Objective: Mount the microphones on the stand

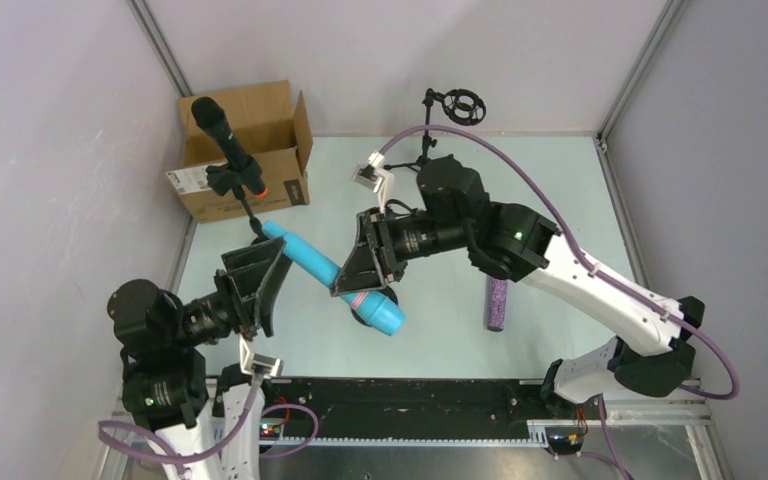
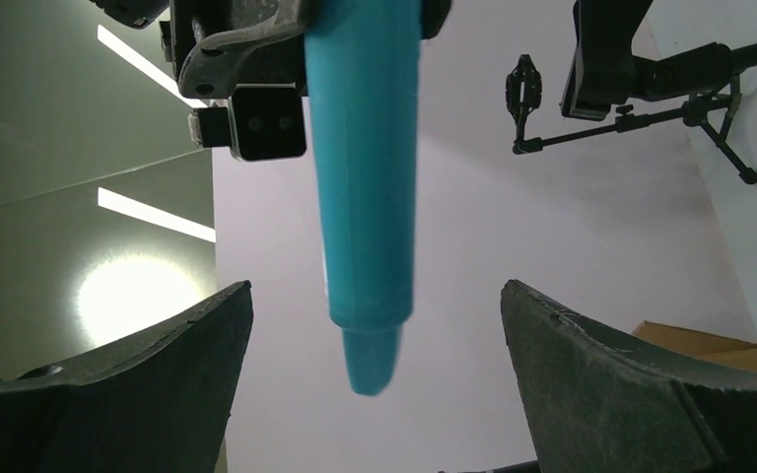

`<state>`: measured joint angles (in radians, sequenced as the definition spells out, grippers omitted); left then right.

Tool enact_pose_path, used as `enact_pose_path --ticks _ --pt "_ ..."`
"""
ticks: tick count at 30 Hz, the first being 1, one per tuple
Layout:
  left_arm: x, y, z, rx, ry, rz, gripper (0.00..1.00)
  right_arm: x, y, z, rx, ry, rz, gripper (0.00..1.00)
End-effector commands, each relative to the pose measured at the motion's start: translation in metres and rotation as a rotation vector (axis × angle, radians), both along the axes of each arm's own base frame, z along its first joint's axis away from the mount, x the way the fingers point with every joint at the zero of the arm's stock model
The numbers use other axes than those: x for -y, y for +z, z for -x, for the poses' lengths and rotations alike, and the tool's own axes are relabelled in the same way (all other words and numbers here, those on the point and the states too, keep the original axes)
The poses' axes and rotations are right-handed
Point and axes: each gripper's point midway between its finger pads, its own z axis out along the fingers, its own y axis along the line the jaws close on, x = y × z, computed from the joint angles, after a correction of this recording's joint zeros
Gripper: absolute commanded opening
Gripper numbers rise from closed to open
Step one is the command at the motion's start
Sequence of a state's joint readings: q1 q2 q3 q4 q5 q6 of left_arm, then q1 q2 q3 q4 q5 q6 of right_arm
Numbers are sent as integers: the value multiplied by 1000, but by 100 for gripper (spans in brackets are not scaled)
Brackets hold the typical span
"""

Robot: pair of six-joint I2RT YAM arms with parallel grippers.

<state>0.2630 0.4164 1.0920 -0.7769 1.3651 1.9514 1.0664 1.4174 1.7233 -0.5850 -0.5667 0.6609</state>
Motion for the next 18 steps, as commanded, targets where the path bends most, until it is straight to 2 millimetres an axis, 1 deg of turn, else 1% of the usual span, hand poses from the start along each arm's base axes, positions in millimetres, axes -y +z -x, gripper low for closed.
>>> enact_pose_path --ticks 1,2,6,11,15,17,18 --pt "0 6 -8 48 -20 -29 100 -15 13 13 -4 60 -41 0" --pt "-1 6 -10 48 -14 -31 100 -18 10 13 -7 61 -33 0" --pt "-2 4 -15 40 -9 -33 99 -28 9 12 -21 63 -40 0" --pt "-2 1 -15 33 -16 -34 91 -35 8 9 -30 57 -39 0" --pt "-1 -4 -14 34 -18 -36 81 -39 8 6 -37 50 -37 0" --pt "-1 -7 -14 32 -16 -38 70 -42 8 6 -45 54 -39 0" --pt "-1 -7 -15 33 -12 -39 67 -43 8 5 -47 54 -39 0"
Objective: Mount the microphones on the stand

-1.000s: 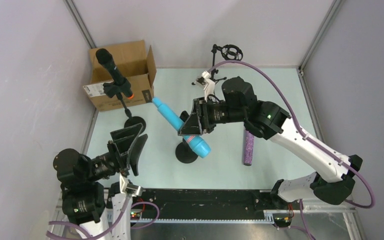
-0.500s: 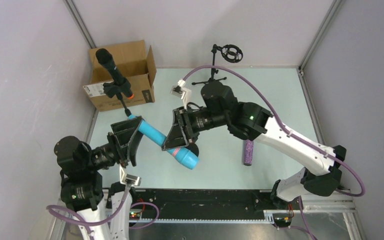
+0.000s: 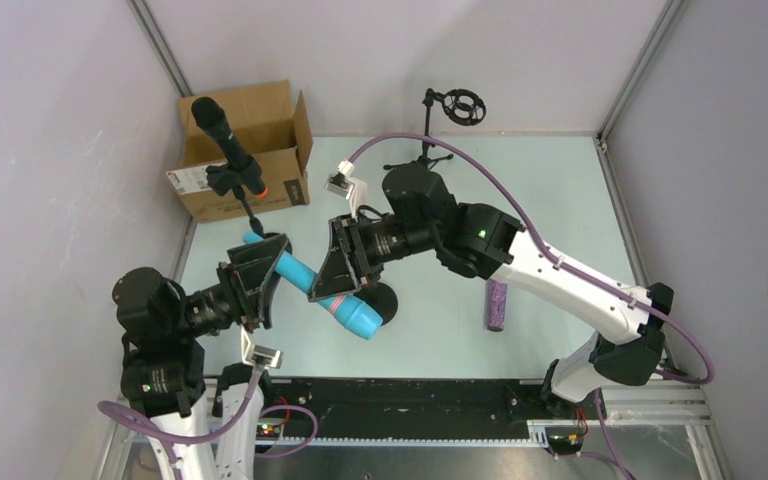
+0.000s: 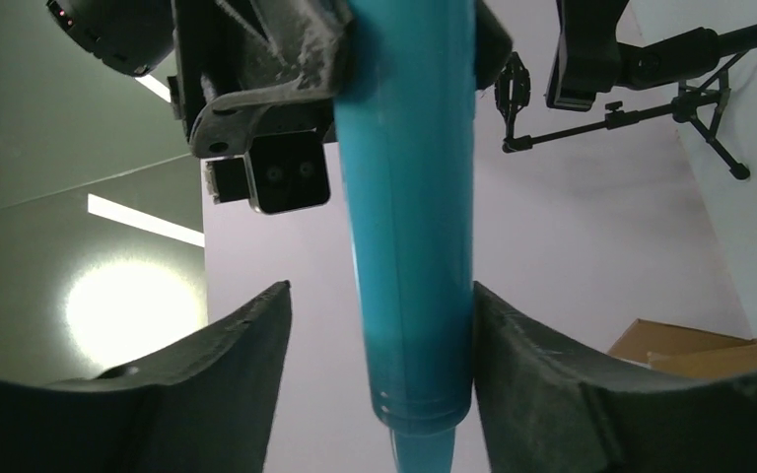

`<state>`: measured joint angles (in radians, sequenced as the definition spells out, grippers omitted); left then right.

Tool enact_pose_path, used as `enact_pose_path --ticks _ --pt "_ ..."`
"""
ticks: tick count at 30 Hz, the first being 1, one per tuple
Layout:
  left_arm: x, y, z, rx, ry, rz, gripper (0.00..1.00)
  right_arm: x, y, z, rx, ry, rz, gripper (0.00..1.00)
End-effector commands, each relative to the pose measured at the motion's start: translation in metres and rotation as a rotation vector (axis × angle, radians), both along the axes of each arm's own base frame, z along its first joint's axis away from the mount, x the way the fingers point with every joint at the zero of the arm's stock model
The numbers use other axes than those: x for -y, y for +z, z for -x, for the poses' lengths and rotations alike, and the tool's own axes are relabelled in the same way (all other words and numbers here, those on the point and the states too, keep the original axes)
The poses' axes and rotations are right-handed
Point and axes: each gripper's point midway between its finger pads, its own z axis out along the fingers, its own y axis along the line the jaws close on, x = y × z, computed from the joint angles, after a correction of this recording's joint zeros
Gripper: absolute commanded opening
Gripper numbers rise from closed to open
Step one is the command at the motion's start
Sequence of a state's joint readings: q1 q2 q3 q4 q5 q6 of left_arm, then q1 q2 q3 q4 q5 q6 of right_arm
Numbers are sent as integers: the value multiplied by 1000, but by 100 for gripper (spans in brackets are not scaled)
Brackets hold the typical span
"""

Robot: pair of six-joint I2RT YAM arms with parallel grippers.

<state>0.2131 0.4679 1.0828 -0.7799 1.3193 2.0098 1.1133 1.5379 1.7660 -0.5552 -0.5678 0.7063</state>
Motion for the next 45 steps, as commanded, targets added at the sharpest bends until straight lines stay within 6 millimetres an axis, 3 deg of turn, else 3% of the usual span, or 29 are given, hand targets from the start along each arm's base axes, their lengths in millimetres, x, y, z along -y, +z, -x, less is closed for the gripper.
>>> enact_pose_path --ticks 1,7,9,11,13,16,18,20,28,31,36,41,45 --pt "1 -1 1 46 -6 -23 64 -7 30 1 15 15 -88 0" --pt "1 -3 -1 26 -13 -14 12 -10 34 1 20 25 -98 0" --pt "2 -4 -1 21 -21 -12 2 -8 37 1 27 26 -104 0" --pt "2 -6 -2 14 -27 -10 0 -7 37 1 38 24 -106 3" --pt "2 -7 -3 5 -24 -8 0 -5 38 0 44 22 -108 15" --pt "1 -7 -5 -17 -16 1 0 0 45 -11 62 -9 -124 39" --pt "-1 -5 -7 -53 4 18 0 10 60 -20 89 -45 -158 59" --pt "-4 -4 -9 -108 28 46 0 20 74 -37 127 -101 -189 71" --pt "-13 -7 -16 -271 109 136 0 73 138 -92 293 -313 -305 95" --pt "-16 5 -17 -389 136 221 0 100 155 -113 395 -443 -323 99" --pt "-17 13 -17 -705 173 445 0 137 170 -117 497 -550 -347 99" --pt "-13 16 -13 -946 169 613 0 151 156 -111 533 -560 -370 100" --pt "-5 18 -4 -1151 126 736 0 150 139 -98 545 -501 -419 99"
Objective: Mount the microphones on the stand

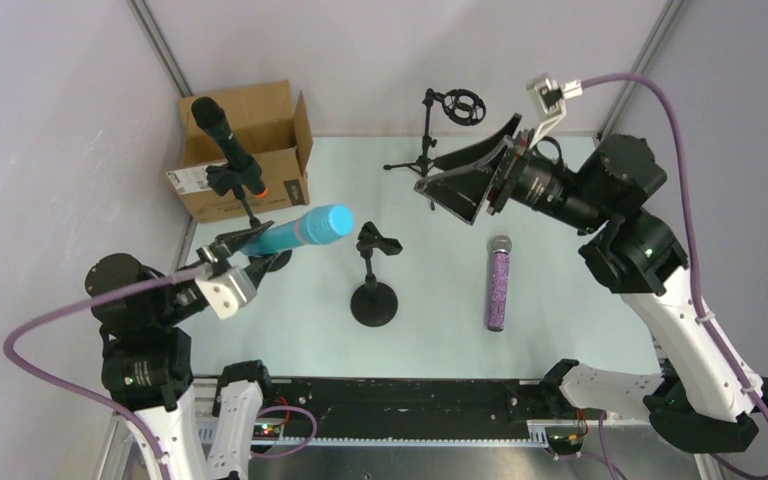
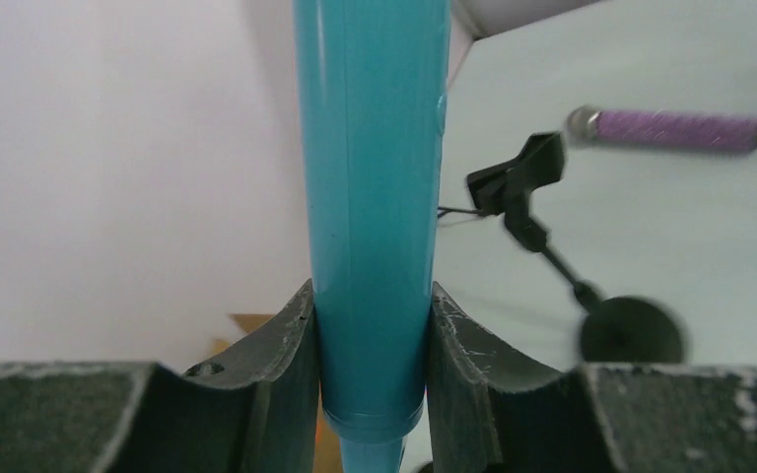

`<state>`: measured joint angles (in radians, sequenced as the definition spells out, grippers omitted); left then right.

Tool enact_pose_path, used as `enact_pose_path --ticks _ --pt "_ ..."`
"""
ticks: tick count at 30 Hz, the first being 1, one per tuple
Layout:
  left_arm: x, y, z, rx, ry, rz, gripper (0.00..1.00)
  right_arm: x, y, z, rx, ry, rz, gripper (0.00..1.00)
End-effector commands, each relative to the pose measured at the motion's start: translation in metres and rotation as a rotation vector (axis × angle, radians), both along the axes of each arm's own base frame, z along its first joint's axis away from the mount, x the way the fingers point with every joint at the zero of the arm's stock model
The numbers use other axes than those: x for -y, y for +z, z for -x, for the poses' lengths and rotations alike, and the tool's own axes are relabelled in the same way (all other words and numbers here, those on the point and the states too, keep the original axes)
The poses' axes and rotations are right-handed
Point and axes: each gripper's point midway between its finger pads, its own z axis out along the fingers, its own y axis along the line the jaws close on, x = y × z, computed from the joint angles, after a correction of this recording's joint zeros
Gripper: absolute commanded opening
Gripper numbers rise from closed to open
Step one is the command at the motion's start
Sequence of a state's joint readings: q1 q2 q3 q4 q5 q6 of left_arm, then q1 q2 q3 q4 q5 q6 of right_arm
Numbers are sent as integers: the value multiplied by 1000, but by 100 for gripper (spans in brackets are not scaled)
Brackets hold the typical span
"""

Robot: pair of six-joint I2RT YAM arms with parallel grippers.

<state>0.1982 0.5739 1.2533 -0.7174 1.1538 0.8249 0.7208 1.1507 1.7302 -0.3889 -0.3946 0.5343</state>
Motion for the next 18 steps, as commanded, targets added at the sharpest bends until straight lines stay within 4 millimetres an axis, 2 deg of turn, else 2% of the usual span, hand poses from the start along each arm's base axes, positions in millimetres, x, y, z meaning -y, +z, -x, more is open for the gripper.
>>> enact_pose_path --ticks 1,3,6,9,10,11,12,14,18 --pt "12 13 13 -300 -21 277 0 -10 -15 4 64 70 -20 99" --pt "12 20 8 -362 -9 390 0 -14 -25 12 77 111 -28 99" --pt "19 37 12 -441 -56 521 0 -24 -23 24 137 176 -48 100" --pt "22 52 13 -477 -101 615 0 -46 -25 40 201 224 -46 100" --pt "23 58 15 -479 -113 638 0 -50 -18 43 255 224 -63 99" --pt "25 61 18 -492 -127 663 0 -65 -11 52 307 254 -102 99" --pt "25 61 17 -493 -124 670 0 -73 -11 54 307 268 -110 99" --pt "26 61 20 -502 -131 684 0 -82 0 55 342 282 -171 99" --pt "28 60 25 -528 -146 701 0 -103 11 60 380 329 -216 99"
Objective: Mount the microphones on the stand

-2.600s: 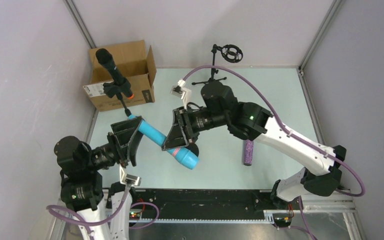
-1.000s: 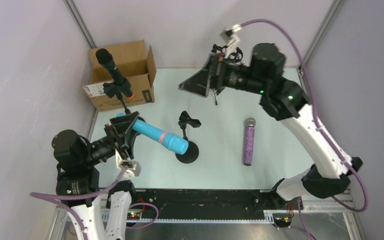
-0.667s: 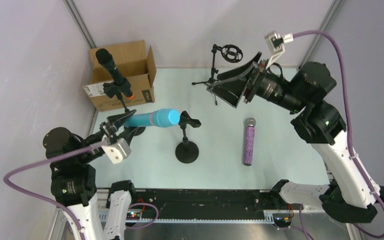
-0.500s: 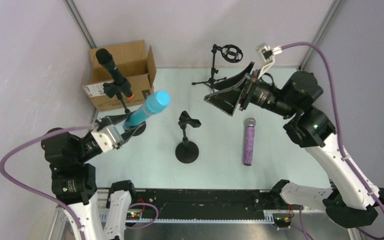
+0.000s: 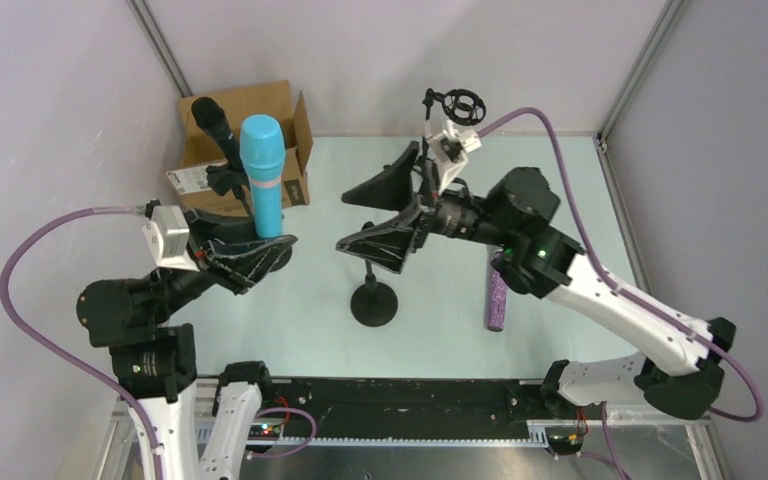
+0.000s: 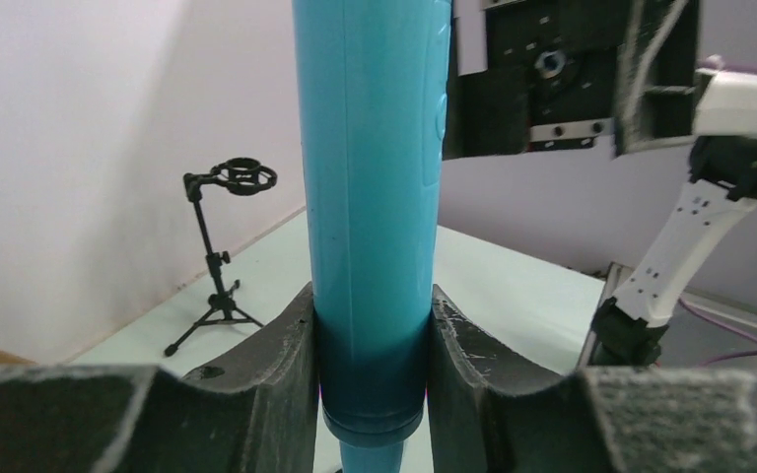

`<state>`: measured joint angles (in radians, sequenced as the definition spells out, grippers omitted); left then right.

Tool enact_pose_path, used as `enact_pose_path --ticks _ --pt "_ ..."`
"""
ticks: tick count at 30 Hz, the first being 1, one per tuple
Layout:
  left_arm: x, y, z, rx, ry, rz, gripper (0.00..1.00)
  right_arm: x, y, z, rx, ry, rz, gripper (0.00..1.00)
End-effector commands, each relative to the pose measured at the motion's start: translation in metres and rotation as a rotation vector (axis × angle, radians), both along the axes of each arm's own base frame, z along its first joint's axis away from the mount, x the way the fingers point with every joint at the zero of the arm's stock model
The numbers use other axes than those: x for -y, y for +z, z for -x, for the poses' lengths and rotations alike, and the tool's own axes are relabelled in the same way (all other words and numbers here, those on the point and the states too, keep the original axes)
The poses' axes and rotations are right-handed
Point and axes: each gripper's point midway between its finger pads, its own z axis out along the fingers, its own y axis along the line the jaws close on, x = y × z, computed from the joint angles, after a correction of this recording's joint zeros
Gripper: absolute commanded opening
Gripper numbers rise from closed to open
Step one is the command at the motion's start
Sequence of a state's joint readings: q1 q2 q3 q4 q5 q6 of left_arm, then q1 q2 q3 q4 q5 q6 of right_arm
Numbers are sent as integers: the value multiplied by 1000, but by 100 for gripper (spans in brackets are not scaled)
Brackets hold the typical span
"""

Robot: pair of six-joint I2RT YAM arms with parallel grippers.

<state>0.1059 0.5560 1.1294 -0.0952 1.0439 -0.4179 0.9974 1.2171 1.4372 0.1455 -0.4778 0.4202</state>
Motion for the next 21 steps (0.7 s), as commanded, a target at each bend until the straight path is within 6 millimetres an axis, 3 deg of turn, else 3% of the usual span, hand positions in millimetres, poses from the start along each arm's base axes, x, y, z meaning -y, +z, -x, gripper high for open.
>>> enact_pose_path --ticks 1,7,21 --pt "3 12 10 -17 -21 70 0 -17 48 7 134 41 -149 100" --pt "7 3 16 -33 -54 66 0 -48 58 16 183 106 -149 100" --pt "11 -9 25 -46 -89 45 0 -79 67 20 180 205 -169 96"
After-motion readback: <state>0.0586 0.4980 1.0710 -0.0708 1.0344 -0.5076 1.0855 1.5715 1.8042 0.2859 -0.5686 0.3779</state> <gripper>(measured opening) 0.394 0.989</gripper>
